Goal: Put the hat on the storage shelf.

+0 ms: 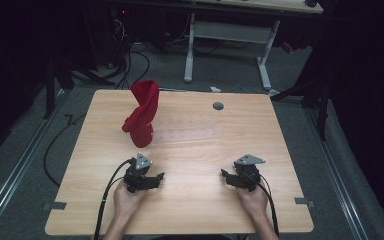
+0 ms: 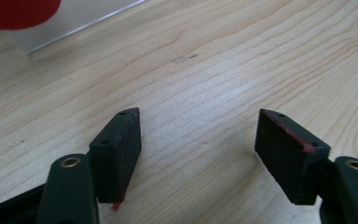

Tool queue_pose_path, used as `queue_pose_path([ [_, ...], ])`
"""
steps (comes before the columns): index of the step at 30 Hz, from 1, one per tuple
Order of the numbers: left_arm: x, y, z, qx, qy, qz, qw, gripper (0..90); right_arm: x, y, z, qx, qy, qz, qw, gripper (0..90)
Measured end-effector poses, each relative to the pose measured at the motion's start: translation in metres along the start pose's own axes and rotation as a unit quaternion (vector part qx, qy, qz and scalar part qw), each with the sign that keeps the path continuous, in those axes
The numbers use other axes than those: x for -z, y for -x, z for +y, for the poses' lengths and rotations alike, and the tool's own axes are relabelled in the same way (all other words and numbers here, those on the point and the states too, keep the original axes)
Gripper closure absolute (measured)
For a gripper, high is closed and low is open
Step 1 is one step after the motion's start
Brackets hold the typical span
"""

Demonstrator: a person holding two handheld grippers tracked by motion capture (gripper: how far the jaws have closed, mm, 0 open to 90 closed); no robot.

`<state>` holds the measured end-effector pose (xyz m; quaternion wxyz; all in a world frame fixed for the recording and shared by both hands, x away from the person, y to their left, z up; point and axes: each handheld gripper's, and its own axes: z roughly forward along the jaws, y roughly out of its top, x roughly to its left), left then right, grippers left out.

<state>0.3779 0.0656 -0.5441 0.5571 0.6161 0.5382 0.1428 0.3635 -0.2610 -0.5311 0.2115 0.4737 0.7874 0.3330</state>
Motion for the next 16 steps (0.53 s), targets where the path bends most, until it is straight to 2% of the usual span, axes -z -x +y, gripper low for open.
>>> queue_pose_path([
  [5, -0.0020, 0.0016, -0.0024, -0.013, 0.004, 0.005, 0.9999, 30.0, 0.0000, 0.0000, 0.0000, 0.000, 0.000, 0.000, 1.0000, 37.2],
  [8, -0.0019, 0.0018, -0.0025, -0.013, 0.000, 0.002, 0.9999, 27.2, 0.0000, -0.0001, 0.0000, 0.000, 0.000, 0.000, 1.0000, 37.2],
  [16, -0.0018, 0.0018, -0.0026, -0.013, -0.003, -0.002, 0.9999, 26.3, -0.0001, -0.0001, 0.0000, 0.000, 0.000, 0.000, 1.0000, 37.2],
])
